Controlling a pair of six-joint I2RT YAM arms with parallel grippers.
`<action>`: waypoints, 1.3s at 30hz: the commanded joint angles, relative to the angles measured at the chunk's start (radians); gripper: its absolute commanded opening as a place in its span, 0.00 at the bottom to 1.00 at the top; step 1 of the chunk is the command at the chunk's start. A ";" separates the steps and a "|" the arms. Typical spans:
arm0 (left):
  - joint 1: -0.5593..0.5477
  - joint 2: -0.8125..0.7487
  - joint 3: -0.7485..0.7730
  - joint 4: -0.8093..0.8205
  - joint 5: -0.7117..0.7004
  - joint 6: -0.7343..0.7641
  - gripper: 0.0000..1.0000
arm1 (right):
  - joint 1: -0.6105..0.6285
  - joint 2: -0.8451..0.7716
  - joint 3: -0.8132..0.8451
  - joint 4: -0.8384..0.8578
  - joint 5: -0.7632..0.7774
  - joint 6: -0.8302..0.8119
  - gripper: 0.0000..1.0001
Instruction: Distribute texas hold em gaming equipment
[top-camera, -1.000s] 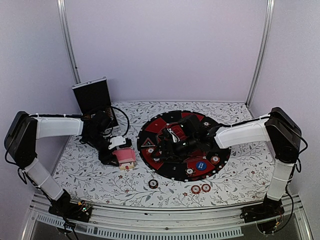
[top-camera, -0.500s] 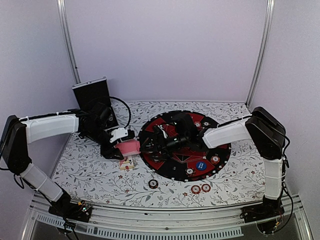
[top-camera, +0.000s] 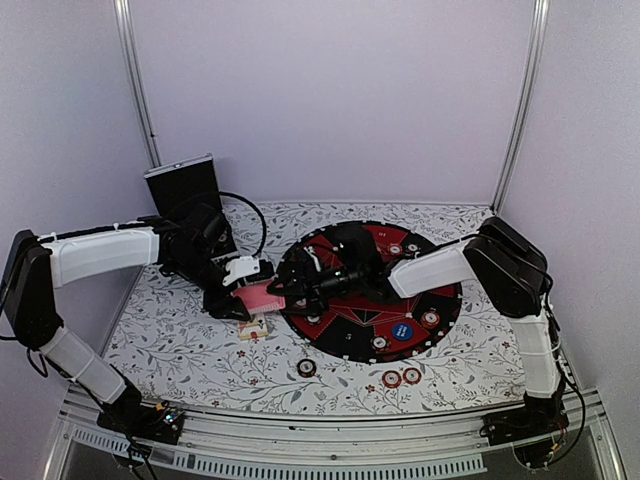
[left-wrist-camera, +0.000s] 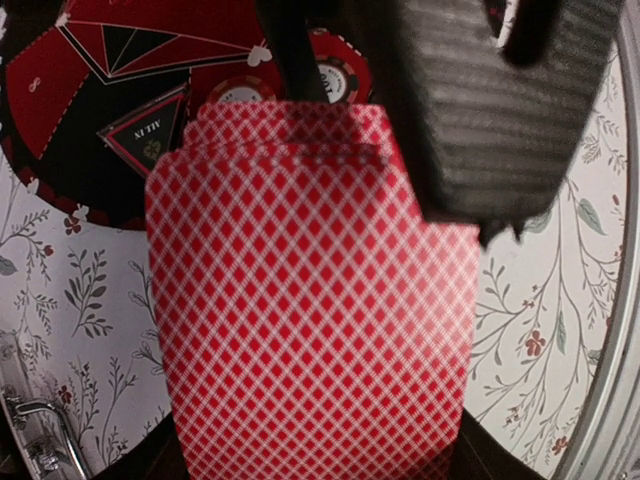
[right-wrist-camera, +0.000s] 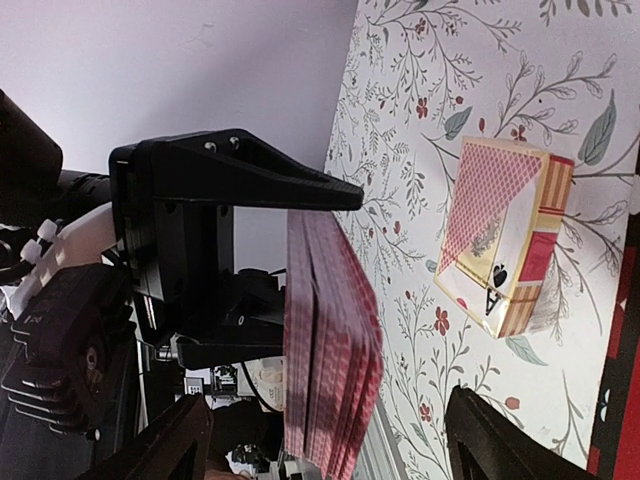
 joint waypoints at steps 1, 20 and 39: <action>-0.017 -0.015 0.038 0.004 0.008 -0.005 0.33 | 0.001 0.047 0.049 0.063 -0.024 0.050 0.82; -0.025 0.011 0.057 0.004 -0.025 0.001 0.31 | 0.028 0.148 0.111 0.269 -0.072 0.209 0.59; -0.036 -0.042 0.057 0.047 -0.080 -0.020 1.00 | 0.024 0.145 0.076 0.343 -0.043 0.250 0.10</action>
